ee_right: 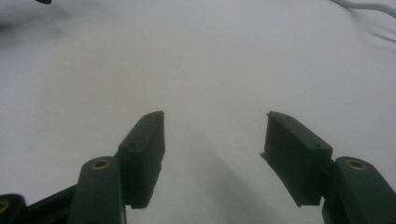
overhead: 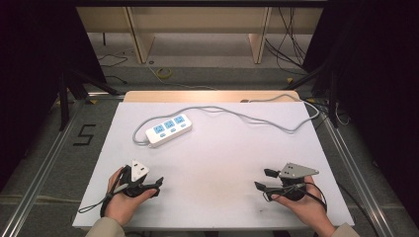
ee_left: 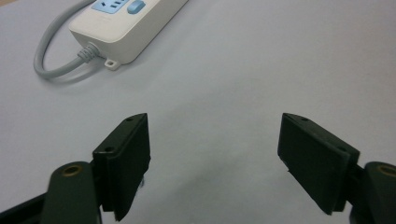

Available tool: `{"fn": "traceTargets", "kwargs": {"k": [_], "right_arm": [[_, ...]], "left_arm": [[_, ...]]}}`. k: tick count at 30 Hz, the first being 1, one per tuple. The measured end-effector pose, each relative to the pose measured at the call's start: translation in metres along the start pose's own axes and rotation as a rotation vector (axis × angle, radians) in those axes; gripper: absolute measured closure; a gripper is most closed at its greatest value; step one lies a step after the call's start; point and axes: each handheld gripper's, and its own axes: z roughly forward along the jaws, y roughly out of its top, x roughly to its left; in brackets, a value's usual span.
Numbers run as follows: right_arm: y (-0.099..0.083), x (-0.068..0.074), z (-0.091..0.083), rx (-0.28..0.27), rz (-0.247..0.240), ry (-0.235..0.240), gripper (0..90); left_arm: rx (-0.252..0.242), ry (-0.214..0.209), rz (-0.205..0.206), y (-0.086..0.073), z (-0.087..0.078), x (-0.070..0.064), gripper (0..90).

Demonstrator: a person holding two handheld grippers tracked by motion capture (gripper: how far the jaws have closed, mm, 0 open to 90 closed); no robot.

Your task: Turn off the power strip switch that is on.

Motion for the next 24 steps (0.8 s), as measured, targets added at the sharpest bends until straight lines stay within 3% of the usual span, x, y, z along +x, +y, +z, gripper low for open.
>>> {"fn": "traceTargets", "kwargs": {"k": [7, 14, 18, 24], "right_arm": [[0.000, 0.000, -0.002, -0.002, 0.002, -0.012, 39.0], [0.001, 0.002, -0.002, 0.001, -0.006, -0.013, 38.9], [0.001, 0.003, -0.001, 0.002, -0.005, -0.010, 39.0], [0.001, 0.003, -0.001, 0.001, -0.007, -0.009, 38.9]], "left_arm": [[-0.004, 0.000, 0.003, 0.001, -0.001, 0.000, 39.3], [0.011, 0.036, -0.006, 0.002, -0.004, 0.008, 72.6], [0.028, 0.058, -0.001, 0.003, -0.004, 0.010, 86.8], [0.034, 0.060, 0.007, 0.010, -0.004, 0.010, 89.4]]}}
